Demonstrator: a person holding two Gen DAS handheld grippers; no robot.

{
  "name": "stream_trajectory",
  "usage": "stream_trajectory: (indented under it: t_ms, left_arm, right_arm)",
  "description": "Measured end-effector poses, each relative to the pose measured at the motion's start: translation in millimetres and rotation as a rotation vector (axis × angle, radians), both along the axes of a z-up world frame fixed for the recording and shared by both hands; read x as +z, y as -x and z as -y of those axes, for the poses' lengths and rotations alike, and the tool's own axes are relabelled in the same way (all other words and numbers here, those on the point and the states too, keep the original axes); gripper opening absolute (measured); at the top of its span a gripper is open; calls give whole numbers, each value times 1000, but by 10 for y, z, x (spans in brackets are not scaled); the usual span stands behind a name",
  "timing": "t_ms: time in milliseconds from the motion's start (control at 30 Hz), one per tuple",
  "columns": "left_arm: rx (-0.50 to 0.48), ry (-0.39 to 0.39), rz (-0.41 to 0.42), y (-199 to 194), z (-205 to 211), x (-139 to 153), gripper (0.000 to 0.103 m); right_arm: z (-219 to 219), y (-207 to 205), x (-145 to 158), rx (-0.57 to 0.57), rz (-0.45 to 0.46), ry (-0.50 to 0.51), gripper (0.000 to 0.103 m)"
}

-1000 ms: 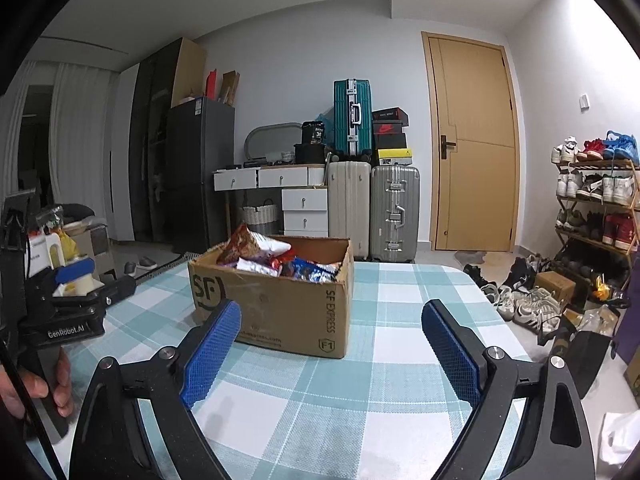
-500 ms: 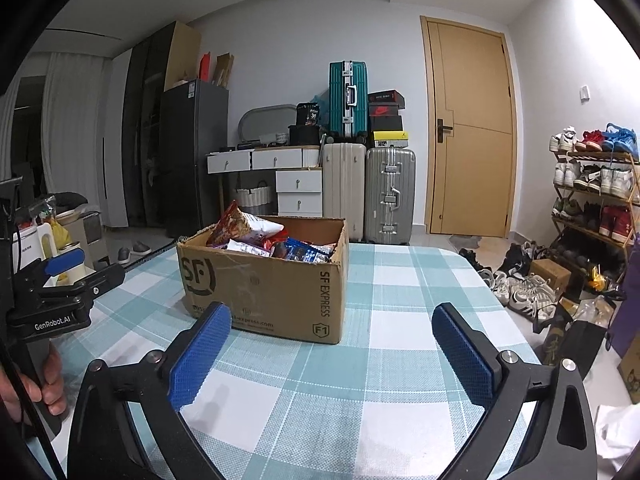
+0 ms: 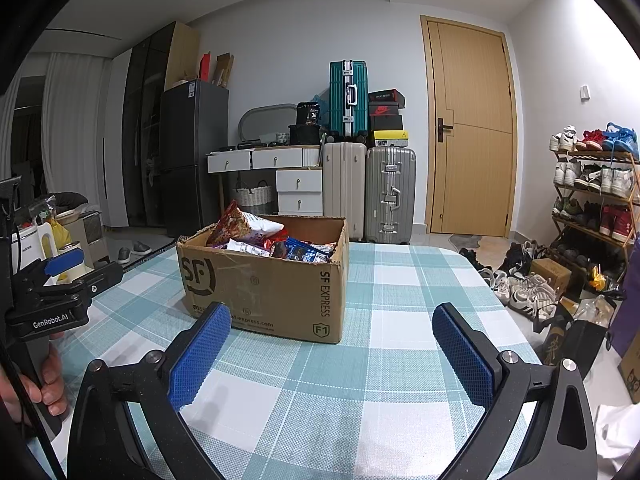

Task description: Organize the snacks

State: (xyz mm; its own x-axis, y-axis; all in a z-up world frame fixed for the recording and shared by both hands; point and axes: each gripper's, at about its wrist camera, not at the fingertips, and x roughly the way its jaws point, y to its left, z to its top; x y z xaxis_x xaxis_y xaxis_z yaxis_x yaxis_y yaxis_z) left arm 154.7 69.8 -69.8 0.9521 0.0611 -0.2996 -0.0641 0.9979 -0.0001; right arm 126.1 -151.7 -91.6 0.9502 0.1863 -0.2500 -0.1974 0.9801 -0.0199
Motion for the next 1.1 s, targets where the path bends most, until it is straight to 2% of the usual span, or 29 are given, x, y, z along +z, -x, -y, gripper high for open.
stream_trajectory:
  t_ms: [333,1100]
  left_arm:
    - [-24,-6,0,53,21,23,102]
    - [3,-10,0,88,25,30,102]
  right_arm:
    - [2,3,0,0,-1,-1,103]
    - [5,-2,1,0,-1,-1,103]
